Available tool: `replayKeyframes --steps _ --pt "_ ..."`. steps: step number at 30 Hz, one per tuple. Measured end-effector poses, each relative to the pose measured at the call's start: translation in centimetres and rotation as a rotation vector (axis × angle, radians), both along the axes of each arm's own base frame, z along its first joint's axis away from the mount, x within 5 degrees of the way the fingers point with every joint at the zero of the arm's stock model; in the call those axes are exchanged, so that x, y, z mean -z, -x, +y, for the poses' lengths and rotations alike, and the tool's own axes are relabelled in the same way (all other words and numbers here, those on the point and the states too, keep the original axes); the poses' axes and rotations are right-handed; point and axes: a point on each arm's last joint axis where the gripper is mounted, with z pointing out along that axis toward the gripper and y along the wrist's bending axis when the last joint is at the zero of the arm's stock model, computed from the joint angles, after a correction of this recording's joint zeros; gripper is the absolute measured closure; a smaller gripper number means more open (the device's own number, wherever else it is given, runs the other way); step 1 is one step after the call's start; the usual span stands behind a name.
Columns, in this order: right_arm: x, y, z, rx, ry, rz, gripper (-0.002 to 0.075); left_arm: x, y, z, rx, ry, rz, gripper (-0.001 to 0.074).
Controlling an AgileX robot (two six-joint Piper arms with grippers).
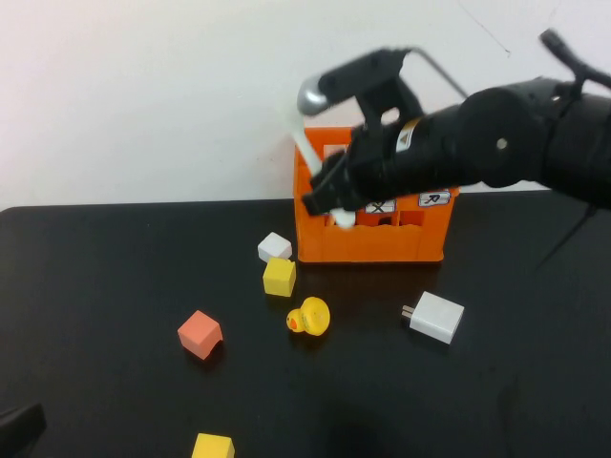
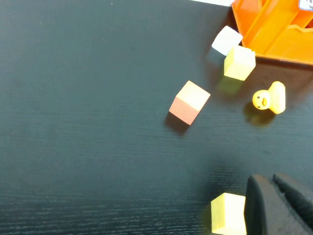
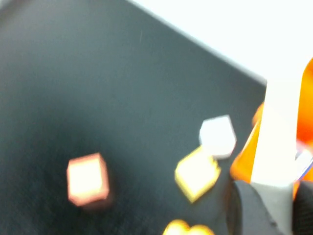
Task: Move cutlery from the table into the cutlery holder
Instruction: Place the fork on the box
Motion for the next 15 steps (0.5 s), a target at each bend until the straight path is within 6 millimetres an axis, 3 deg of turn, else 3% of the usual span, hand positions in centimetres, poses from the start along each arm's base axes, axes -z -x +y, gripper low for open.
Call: replayKeyframes --steps 3,8,15 --pt "-1.4 -0.2 -0.2 0.001 -0.009 -0.106 0.0546 0.0 0.0 0.0 0.0 0.0 0.0 0.0736" --pt "-2.1 -1.1 -0.3 0.013 -0.035 -0.246 0.0546 0.0 0.0 0.0 0.0 0.0 0.0 0.0736" --pt "-0.5 -3.7 -2.1 0.129 -0.126 -0.335 0.0546 0.0 0.0 0.0 0.0 0.0 0.0 0.0736"
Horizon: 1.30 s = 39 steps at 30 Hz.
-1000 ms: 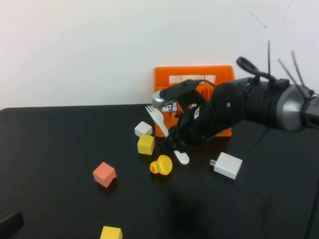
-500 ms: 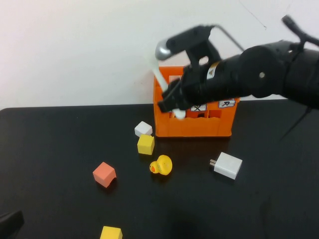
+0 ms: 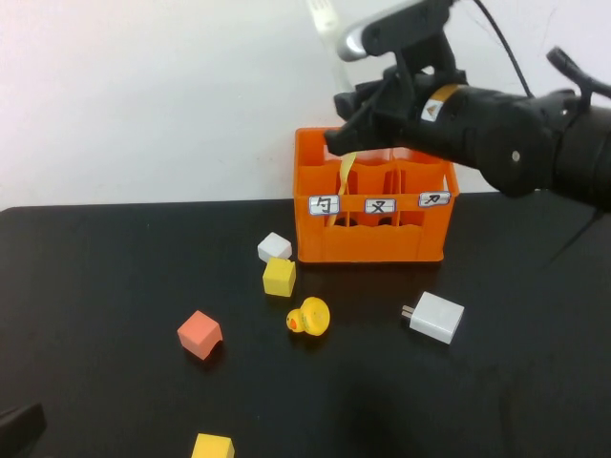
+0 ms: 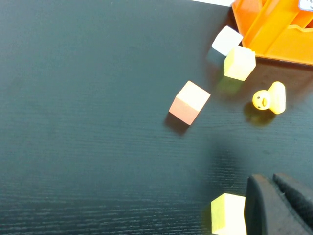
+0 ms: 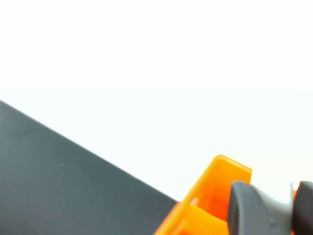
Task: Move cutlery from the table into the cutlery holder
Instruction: Place the fork on the box
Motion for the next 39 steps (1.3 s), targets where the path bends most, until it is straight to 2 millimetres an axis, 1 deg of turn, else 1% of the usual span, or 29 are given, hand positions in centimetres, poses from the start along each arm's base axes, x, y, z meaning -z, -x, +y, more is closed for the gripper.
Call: replayKeyframes --steps 3,8,11,15,17,21,24,28,32,34,38,39 --pt "1.6 -0.7 -0.6 0.033 -0.015 -0.018 0.0546 -0.1 0.0 0.0 0.001 0.002 -0.006 0.0736" --pt "4.9 -1.8 -0.2 0.064 -0.036 -0.036 0.0546 -0.1 0.0 0.0 0.002 0.004 -0.011 0.0736" --pt "6.5 -2.6 -0.3 0.106 -0.075 -0.037 0.0546 -0.1 0.0 0.0 0.002 0.004 -0.011 0.0736" --pt "7.7 -3.2 -0.5 0.144 -0.102 -0.034 0.0546 -0.1 -0.1 0.0 0.003 0.005 -0.013 0.0736" --pt "7.9 -3.3 -0.6 0.149 -0.103 -0.037 0.0546 -0.1 -0.1 0.0 0.003 0.005 -0.013 0.0736" --pt "8.5 -3.6 -0.8 0.148 -0.065 -0.047 0.0546 -0.1 -0.1 0.0 0.003 0.005 -0.013 0.0736" --pt "9.4 -3.9 -0.9 0.148 -0.032 -0.064 0.0546 -0.1 -0.1 0.0 0.003 0.005 -0.013 0.0736" --pt "10.9 -4.6 -1.5 0.171 -0.02 -0.069 0.0546 -0.1 -0.1 0.0 0.003 0.005 -0.013 0.0736" --pt "11.4 -5.0 -2.1 0.191 -0.02 -0.075 0.0545 -0.1 0.0 0.0 0.002 0.002 -0.01 0.0736" --pt "11.4 -5.1 -2.3 0.199 -0.031 -0.077 0.0517 -0.1 0.0 0.0 0.002 -0.002 -0.01 0.0736" --pt "11.8 -5.2 -2.3 0.217 -0.057 -0.058 0.0405 -0.1 0.0 0.0 0.002 -0.006 -0.012 0.0736" --pt "11.9 -5.2 -2.3 0.219 -0.059 -0.054 0.039 -0.1 -0.1 0.0 0.002 -0.008 -0.012 0.0736"
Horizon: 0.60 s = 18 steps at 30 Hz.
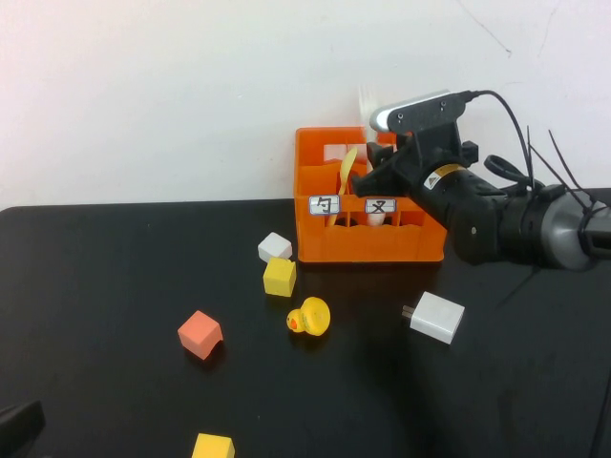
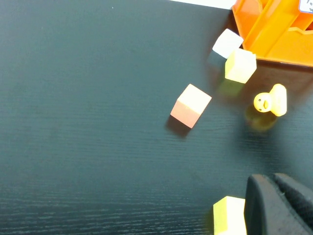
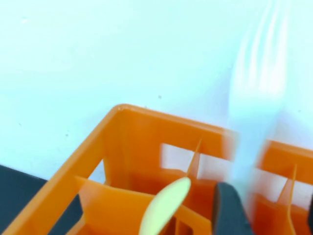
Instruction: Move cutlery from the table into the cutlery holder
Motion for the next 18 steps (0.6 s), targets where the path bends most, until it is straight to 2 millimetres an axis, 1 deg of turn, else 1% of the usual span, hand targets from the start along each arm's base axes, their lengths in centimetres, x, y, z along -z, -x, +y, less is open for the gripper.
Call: replayKeyframes --steps 2,5,6,8,10,14,16,18 --pt "0.0 0.0 0.0 0.002 -0.005 0.003 0.037 0.0 0.0 0.0 0.0 0.0 0.0 0.0736" --pt "0.0 0.0 0.0 0.004 -0.012 0.005 0.0363 0.0 0.0 0.0 0.0 -0.002 -0.001 0.0736" --pt "-0.3 0.1 0.0 0.005 -0.019 0.006 0.037 0.0 0.0 0.0 0.0 -0.004 -0.001 0.0736" --pt "-1.6 0.3 -0.1 0.004 -0.033 -0.013 0.0402 0.0 0.0 0.0 0.0 -0.008 -0.003 0.0736" --pt "-3.6 0.6 -0.3 0.0 -0.049 -0.039 0.0464 0.0 0.0 0.0 0.0 -0.01 -0.004 0.0736" --pt "-9.1 2.1 -0.7 -0.038 -0.038 -0.094 0.0638 -0.1 0.0 0.0 0.003 -0.003 -0.019 0.0736" --pt "-12.1 3.3 -1.1 -0.066 -0.019 -0.126 0.069 -0.3 0.1 0.0 0.005 0.007 -0.033 0.0736" --pt "-14.8 4.6 -1.6 -0.102 0.023 -0.152 0.0712 -0.5 0.3 0.1 0.005 0.017 -0.054 0.0736"
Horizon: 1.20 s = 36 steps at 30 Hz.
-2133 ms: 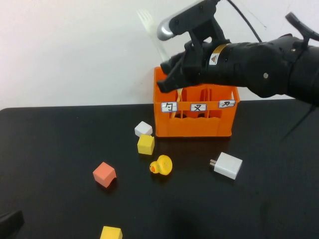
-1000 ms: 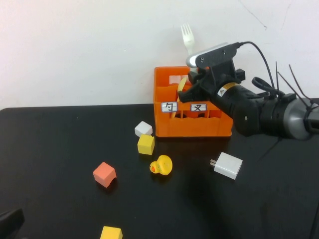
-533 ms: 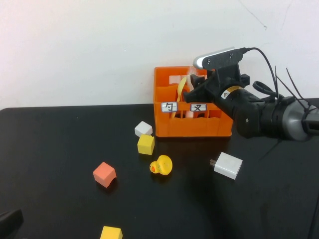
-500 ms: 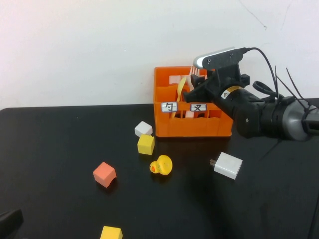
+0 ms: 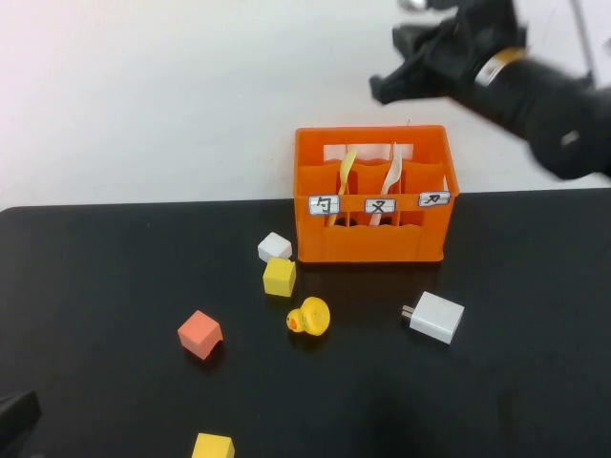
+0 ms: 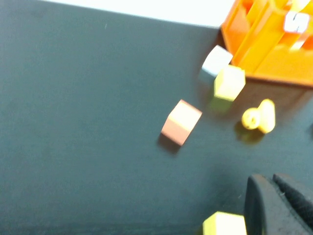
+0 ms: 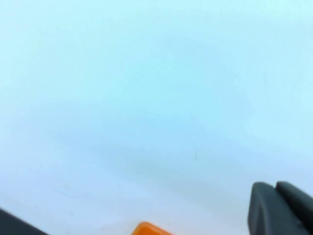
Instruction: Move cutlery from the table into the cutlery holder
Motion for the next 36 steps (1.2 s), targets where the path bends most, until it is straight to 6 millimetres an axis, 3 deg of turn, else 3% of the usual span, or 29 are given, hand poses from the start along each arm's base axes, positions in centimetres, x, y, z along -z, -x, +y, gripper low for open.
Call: replayKeyframes --steps 6,10,16,21,30,36 --pt "-5.1 4.9 -0.7 -0.107 0.177 -0.061 0.0727 -0.9 1.5 0.6 0.001 0.036 -0.112 0.0736" --pt "-5.7 9.3 -1.0 -0.178 0.249 -0.078 0.0727 -0.5 2.5 1.0 0.003 0.053 -0.176 0.0737" --pt "-3.4 16.6 -2.0 -0.299 0.308 -0.065 0.0727 -0.4 3.7 1.3 0.007 0.084 -0.261 0.0736" --pt "-1.4 21.5 -5.2 -0.329 0.323 -0.05 0.0727 -0.6 3.9 1.4 0.009 0.094 -0.287 0.0736" --pt "2.6 28.8 -10.9 -0.376 0.396 0.062 0.0727 -0.1 3.7 1.3 0.015 0.094 -0.291 0.0736" --pt "4.3 32.3 -13.8 -0.387 0.426 0.059 0.0727 0.4 3.5 1.1 0.025 0.095 -0.306 0.0736"
